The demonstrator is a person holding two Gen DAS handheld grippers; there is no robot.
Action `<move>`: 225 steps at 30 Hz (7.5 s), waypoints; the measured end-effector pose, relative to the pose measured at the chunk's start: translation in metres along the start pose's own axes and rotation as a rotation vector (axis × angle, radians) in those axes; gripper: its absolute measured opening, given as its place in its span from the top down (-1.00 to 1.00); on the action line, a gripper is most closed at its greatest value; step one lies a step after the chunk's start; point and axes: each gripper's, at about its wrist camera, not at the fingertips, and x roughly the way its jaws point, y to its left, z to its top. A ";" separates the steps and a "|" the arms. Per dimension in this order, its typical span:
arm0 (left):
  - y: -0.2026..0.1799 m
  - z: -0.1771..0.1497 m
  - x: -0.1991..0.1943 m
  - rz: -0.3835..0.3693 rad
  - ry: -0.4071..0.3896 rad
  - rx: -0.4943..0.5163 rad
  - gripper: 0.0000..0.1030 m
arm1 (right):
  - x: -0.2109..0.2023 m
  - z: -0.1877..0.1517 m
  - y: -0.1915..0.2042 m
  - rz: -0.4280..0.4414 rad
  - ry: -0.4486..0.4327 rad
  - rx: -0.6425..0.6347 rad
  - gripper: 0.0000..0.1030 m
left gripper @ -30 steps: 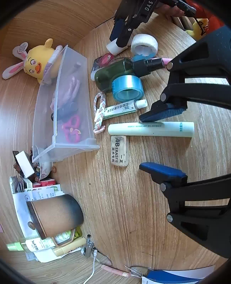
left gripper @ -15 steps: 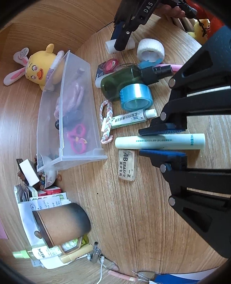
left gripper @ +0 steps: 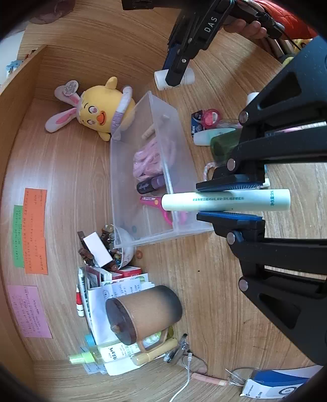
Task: Organize objects
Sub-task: 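Place the white bottle and glue stick into the clear box, opening both grippers, then grasp the beige tape roll with the right gripper while the left grasps the eraser, then carry the tape roll and eraser over the clear box and release both, then grasp the pink lip balm with the right gripper while the left grasps the blue tape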
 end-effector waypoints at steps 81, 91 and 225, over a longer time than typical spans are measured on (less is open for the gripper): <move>0.043 -0.029 0.010 0.051 0.055 -0.093 -0.61 | 0.007 -0.055 0.032 0.137 0.187 -0.087 -0.31; 0.043 -0.044 0.032 0.052 0.145 -0.067 -0.27 | 0.017 -0.080 0.041 0.179 0.241 -0.060 -0.25; -0.017 -0.044 0.023 -0.099 0.111 0.049 0.66 | 0.066 -0.027 0.021 0.030 0.247 -0.150 0.37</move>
